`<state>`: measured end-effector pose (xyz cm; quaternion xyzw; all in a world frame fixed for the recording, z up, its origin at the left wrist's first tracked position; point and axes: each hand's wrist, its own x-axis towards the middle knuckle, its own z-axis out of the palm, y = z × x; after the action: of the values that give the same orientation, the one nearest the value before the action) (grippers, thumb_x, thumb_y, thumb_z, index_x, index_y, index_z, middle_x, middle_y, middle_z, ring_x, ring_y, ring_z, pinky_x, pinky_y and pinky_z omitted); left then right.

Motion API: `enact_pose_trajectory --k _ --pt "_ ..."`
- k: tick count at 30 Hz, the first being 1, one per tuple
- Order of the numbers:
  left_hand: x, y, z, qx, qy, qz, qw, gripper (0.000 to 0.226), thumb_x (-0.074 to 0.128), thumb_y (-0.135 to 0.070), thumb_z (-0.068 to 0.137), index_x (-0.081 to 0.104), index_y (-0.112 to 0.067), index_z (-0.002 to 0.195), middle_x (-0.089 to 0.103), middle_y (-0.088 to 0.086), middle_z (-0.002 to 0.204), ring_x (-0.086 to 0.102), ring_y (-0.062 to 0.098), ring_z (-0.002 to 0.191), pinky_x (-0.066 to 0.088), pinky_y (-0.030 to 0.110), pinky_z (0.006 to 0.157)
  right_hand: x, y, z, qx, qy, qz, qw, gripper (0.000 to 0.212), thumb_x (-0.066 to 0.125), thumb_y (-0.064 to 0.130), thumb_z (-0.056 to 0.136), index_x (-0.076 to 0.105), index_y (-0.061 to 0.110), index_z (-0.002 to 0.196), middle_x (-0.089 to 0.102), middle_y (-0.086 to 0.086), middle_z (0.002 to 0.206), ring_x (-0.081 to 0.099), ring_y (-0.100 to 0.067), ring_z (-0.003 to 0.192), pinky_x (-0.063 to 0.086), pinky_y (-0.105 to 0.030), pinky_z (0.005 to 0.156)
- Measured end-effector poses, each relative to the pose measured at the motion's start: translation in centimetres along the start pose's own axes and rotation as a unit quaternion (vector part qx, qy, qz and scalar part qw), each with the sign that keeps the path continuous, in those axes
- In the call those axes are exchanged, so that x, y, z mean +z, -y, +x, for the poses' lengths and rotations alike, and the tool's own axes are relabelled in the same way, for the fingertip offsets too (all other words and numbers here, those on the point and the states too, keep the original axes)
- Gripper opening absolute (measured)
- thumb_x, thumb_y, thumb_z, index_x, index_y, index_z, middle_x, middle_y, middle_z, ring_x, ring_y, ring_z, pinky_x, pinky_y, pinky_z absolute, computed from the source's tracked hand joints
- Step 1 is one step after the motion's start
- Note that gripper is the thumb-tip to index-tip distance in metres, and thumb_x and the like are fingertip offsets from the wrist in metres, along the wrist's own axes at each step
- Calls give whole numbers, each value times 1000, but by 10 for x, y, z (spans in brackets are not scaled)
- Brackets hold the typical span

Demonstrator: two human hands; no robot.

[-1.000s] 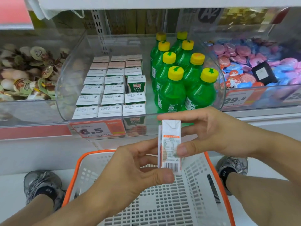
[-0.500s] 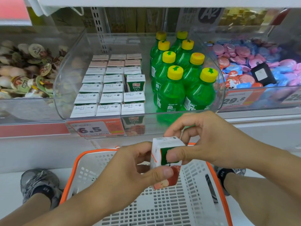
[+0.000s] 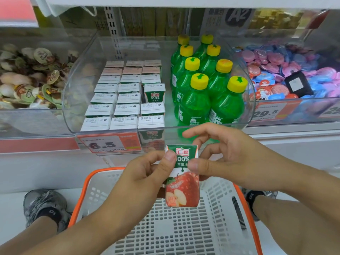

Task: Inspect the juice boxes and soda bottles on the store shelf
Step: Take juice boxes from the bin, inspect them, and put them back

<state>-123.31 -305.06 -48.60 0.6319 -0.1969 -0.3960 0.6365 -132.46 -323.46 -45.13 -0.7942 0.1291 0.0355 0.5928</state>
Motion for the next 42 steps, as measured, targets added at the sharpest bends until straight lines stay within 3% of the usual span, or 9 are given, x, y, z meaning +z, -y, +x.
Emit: enact_pose_trajectory --k 3,7,12,19,23,27,33,38,42 --pt "-1 -1 2 -5 -15 -5 1000 44 53 -45 82 74 -15 105 77 15 88 69 23 68 60 32 61 2 -3 -1 -17 32 -22 999 64 88 27 68 59 37 125 52 5 113 69 -26 86 62 -50 74" --pt "1 0 0 -13 -26 -8 1000 42 54 -45 81 75 -14 102 75 21 82 67 23 61 58 29 56 3 -1 -2 -13 82 -35 996 75 93 16 66 57 40 128 52 -3 125 70 -20 93 63 -36 77" --pt "2 3 0 -19 -20 -13 1000 43 53 -47 83 76 -15 100 75 21 84 69 24 65 59 30 60 1 -1 -1 -9 96 -37 995 72 93 16 66 59 39 125 56 -3 122 69 -19 96 63 -36 78" --pt "4 3 -1 -39 -24 -31 998 43 47 -48 86 78 -18 94 76 19 87 72 30 74 62 35 67 2 1 -1 16 119 -39 992 64 90 24 70 59 45 123 62 15 105 73 -24 86 63 -41 76" --pt "3 2 0 -6 -25 4 1000 43 48 -49 85 76 -20 102 76 14 94 72 28 80 61 51 79 4 4 -3 -20 90 -45 995 67 92 13 68 61 41 121 61 11 104 71 -24 85 62 -50 71" --pt "-5 -2 3 51 -15 83 995 48 50 -52 83 74 -16 103 76 8 98 72 29 94 56 46 91 5 6 -4 -43 75 -91 992 72 92 10 67 57 44 121 54 16 105 66 -19 90 63 -44 66" --pt "-15 -1 5 90 1 74 993 27 66 -37 82 72 -23 104 75 5 102 70 24 99 60 38 84 1 2 -4 -44 68 -131 988 71 88 30 74 48 51 129 54 19 109 61 -12 100 61 -39 69" --pt "-15 -3 3 146 -13 94 985 32 82 -27 66 72 -30 97 76 -2 96 71 12 96 57 21 76 4 3 1 -54 28 -112 992 40 68 61 75 68 40 109 61 4 110 63 -10 105 60 -37 76" --pt "-13 -2 2 174 -17 121 977 33 85 -20 68 72 -33 97 74 -4 100 70 15 101 56 21 85 5 1 5 -49 9 -103 993 37 64 59 78 71 35 105 67 7 103 65 -10 100 60 -42 77"
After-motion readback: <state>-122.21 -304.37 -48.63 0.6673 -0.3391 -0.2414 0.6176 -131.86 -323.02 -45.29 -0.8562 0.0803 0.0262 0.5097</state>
